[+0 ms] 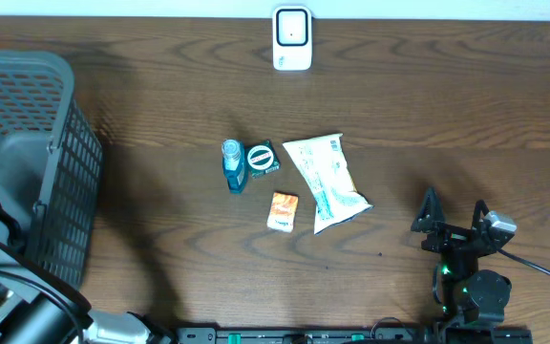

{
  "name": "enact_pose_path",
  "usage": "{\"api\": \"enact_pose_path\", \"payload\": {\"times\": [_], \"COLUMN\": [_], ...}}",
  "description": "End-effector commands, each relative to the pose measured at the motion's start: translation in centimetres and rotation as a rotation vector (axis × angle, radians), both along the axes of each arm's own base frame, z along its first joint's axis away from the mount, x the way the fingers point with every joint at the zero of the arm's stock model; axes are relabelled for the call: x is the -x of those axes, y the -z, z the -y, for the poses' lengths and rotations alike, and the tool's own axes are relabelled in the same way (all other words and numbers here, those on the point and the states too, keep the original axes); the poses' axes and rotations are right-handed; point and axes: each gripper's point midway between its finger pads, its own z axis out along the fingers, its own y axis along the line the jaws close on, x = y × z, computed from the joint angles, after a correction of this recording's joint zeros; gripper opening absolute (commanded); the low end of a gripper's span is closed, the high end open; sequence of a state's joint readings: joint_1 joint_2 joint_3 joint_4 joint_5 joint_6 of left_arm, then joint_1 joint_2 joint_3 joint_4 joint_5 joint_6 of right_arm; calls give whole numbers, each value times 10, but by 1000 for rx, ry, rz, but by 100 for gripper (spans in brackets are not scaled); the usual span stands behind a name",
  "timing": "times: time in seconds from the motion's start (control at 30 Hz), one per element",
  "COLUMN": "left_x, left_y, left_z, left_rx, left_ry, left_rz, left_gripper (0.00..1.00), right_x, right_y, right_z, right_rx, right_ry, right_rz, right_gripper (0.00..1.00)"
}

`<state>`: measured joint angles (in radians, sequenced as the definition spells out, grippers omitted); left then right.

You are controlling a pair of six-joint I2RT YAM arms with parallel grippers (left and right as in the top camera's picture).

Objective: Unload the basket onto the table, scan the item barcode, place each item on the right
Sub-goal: 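Reach the left gripper into the basket toward the green wipes packet, then grasp the green Zappy wipes packet and lift it out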

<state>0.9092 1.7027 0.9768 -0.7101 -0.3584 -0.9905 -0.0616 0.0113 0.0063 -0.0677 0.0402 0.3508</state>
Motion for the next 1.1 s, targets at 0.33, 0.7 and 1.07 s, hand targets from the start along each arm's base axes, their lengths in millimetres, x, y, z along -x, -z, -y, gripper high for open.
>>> {"api": "enact_pose_path", "payload": {"times": [0.33, 0.7, 1.07], "left_x": [-80, -188, -230], "left_y": [-37, -252, -387], "left_z": [1, 38, 268], "left_rx": [125, -115, -318], "left_ry": [277, 738, 1548], "left_rz": [387, 1029, 1244], "left_gripper": [8, 7, 8], "right_x": [0, 0, 0], "right_y": [0, 0, 0], "right_z": [-1, -1, -1], "right_rx": [15, 16, 15], "right_ry": [-3, -3, -3], "right_rz": [-2, -2, -2], "right_gripper": [99, 99, 99]}}
